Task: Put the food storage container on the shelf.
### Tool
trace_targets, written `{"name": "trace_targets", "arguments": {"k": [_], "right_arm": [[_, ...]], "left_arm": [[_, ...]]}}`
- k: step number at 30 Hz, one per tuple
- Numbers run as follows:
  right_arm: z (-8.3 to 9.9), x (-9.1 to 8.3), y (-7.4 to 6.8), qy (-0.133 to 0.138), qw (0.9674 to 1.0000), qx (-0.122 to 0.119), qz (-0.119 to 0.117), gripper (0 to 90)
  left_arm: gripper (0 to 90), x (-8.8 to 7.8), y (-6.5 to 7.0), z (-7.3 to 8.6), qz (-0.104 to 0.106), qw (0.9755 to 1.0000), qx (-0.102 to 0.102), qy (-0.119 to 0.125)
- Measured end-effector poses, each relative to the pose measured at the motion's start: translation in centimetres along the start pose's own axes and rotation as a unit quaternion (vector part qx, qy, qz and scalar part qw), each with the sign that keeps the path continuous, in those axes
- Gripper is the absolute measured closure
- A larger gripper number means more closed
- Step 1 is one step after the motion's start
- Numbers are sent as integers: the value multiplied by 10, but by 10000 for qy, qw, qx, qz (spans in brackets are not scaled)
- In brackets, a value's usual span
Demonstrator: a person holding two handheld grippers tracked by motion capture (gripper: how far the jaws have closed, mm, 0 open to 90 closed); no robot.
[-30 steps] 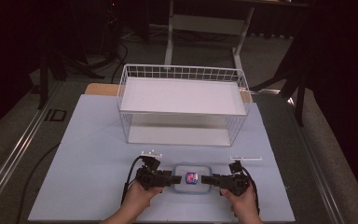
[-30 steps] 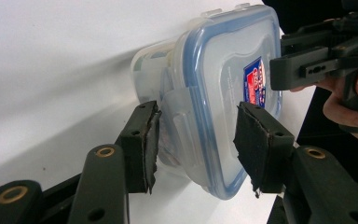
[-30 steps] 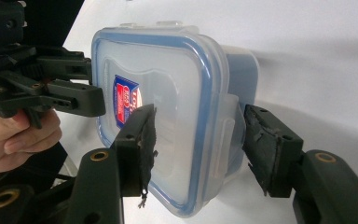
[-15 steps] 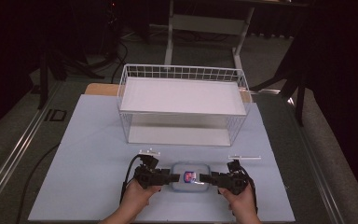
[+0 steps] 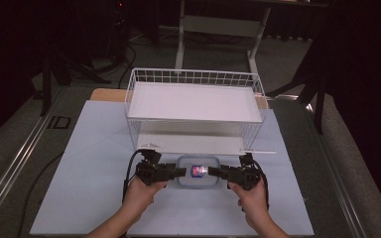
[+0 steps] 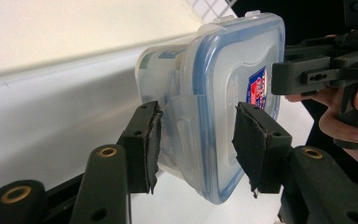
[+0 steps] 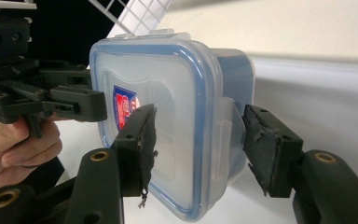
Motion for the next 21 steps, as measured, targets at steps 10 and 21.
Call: {"name": "trace_targets", "arguments": {"k": [10, 21], "right_arm": [[-25, 20, 6, 105, 9999, -38, 13, 454], [-36, 47, 28, 289, 9994, -35, 179, 452]], "left_arm": [[524, 8, -18, -19, -100, 9999, -34, 92], [523, 29, -47, -24, -81, 9994, -71, 320]]}}
Point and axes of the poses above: each handheld gripper's, and its own axes: x roughly forward along the jaws, z roughly out of its underside, y roughly to its right, the point moved 9 cm from there along x, roughly forward along the jaws, and after that the axes turned 15 degrees about y, right-handed, at the moved point
